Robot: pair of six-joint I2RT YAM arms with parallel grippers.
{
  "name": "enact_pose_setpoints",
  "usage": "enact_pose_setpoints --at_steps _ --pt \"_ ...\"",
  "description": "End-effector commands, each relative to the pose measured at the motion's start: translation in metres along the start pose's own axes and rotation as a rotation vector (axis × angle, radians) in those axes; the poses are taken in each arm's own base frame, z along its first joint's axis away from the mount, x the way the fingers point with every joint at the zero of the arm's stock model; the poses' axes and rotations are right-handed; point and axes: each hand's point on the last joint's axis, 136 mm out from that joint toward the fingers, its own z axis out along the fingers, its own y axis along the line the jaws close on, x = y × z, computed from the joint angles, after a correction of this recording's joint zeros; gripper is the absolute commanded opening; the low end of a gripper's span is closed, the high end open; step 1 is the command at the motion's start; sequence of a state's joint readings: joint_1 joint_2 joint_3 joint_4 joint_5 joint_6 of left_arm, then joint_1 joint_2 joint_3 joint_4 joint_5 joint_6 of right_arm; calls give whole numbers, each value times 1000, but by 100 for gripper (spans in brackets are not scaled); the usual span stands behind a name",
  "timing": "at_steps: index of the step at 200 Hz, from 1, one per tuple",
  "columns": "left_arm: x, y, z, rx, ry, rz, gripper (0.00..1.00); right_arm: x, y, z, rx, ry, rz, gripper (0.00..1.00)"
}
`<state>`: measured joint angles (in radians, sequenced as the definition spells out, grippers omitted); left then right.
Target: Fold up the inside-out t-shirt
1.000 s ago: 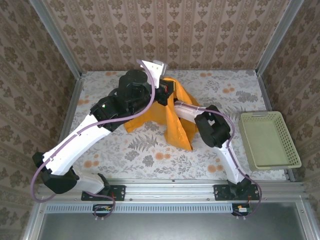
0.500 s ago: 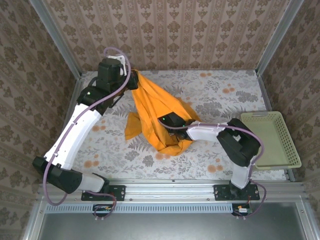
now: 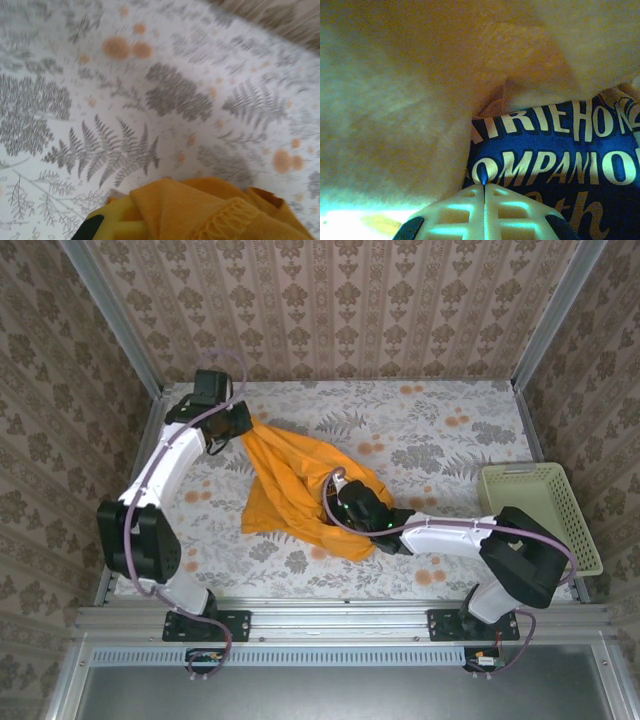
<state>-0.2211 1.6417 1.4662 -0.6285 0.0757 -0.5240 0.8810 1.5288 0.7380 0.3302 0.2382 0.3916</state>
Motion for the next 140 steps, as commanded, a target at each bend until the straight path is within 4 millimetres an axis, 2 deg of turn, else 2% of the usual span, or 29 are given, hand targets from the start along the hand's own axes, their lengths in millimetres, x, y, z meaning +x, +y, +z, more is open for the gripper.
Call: enact_pose_setpoints --at_steps 1,20,38,73,91,118,126,129,140 --pt "19 37 27 -135 101 -21 0 -28 7 -18 -43 -101 25 0" --pt "37 54 54 -210 191 -11 0 -39 19 -27 -108 -121 17 0" --pt "49 64 71 -242 228 -23 0 -37 30 -27 -162 -100 3 0" --pt "65 76 90 -280 283 -32 0 -22 34 -22 -202 -73 32 0" --pt "76 81 98 -289 337 -20 6 -23 40 -26 -243 -78 36 0" --pt "90 75 95 -239 373 2 21 -27 40 -34 -257 -94 30 0" --pt "92 69 87 -212 353 11 28 -24 39 -34 -251 -86 24 0" --pt "93 66 83 -199 342 14 31 -31 40 -41 -259 -106 27 0" --pt "94 48 68 -117 284 48 41 -30 37 -43 -252 -108 24 0"
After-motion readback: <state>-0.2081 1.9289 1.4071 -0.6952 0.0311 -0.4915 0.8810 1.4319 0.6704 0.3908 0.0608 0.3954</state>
